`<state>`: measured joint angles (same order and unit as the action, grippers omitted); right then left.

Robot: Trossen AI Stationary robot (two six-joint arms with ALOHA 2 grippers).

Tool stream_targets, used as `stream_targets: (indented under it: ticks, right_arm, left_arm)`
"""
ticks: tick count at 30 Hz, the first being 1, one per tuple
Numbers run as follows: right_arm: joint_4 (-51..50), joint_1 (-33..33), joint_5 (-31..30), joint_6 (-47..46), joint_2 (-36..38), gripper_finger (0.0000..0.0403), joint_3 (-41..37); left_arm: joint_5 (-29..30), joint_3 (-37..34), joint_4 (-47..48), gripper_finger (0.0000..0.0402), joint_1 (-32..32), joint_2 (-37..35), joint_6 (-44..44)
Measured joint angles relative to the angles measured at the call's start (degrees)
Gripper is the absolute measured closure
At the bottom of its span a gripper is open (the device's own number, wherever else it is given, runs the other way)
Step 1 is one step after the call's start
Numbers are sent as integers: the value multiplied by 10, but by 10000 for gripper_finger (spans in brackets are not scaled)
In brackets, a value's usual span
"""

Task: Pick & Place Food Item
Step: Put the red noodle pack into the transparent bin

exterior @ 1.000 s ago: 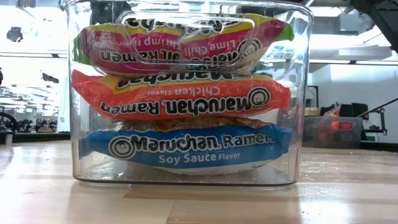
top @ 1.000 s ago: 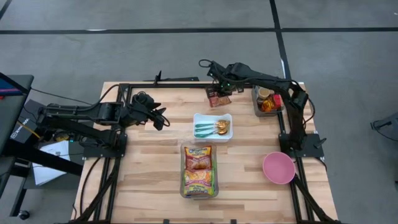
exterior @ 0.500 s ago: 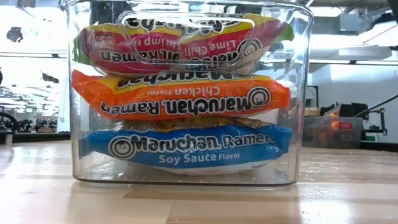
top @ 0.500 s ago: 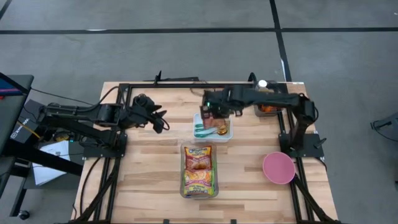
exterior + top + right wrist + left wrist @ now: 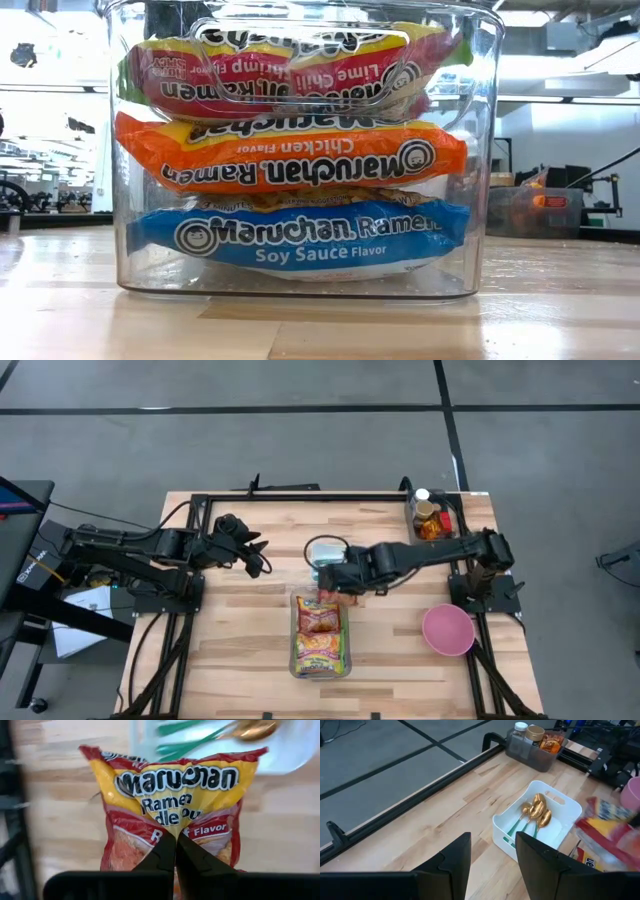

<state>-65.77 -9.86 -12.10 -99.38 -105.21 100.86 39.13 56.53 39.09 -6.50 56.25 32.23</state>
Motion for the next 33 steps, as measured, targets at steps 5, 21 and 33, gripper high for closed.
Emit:
stream_targets:
  ticks: [5,21,33]
  right_arm:
    - [71,-28,-11,-24,-11,403,0]
    - [138,-86,-32,-104,-44,403,1]
    - [137,-75,-13,-58,-74,403,0]
  left_arm:
    - [2,0,0,253,0,0,1]
    - [3,0,3,253,0,0,2]
    - [-2,0,25,253,0,0,2]
